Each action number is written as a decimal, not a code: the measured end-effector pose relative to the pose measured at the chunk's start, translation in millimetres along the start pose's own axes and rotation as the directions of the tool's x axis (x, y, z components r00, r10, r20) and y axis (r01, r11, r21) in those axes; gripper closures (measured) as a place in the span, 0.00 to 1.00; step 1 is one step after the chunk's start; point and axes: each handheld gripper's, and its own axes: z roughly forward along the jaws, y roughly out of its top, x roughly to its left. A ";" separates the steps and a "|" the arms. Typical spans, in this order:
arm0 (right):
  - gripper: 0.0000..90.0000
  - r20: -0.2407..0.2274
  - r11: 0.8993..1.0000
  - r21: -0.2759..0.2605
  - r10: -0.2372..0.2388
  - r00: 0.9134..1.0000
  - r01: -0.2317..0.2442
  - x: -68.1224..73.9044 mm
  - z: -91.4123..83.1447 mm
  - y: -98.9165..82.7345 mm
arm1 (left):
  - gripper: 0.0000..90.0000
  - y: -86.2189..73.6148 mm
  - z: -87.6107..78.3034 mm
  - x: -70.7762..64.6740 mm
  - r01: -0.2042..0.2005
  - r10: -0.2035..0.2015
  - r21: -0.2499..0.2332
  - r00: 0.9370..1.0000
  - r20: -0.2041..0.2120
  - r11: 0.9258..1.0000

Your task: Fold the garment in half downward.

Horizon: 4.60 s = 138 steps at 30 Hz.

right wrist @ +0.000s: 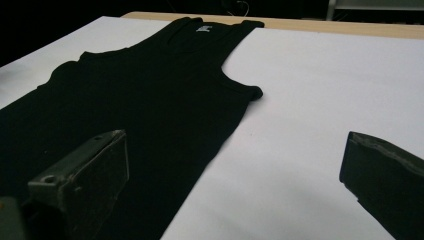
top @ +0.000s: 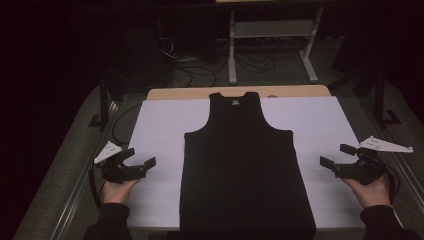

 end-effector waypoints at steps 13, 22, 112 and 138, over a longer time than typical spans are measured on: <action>0.00 -0.006 1.000 0.000 -0.004 1.000 0.004 0.7 -0.2 0.4 | 0.00 0.5 0.2 -0.8 -0.007 0.007 -0.008 1.000 0.006 1.000; 0.00 -0.012 1.000 -0.004 -0.008 1.000 0.008 1.9 0.0 1.9 | 0.00 2.2 0.9 -3.5 -0.024 0.025 -0.013 1.000 0.011 1.000; 0.00 -0.050 0.981 0.102 -0.163 0.985 0.167 4.7 44.9 91.4 | 0.00 94.2 61.1 -28.6 -0.235 0.220 0.111 0.966 0.135 0.966; 0.00 -0.043 0.979 0.158 -0.121 0.992 0.126 -17.8 70.3 99.9 | 0.00 99.8 94.2 -20.5 -0.213 0.192 0.150 0.971 0.142 0.966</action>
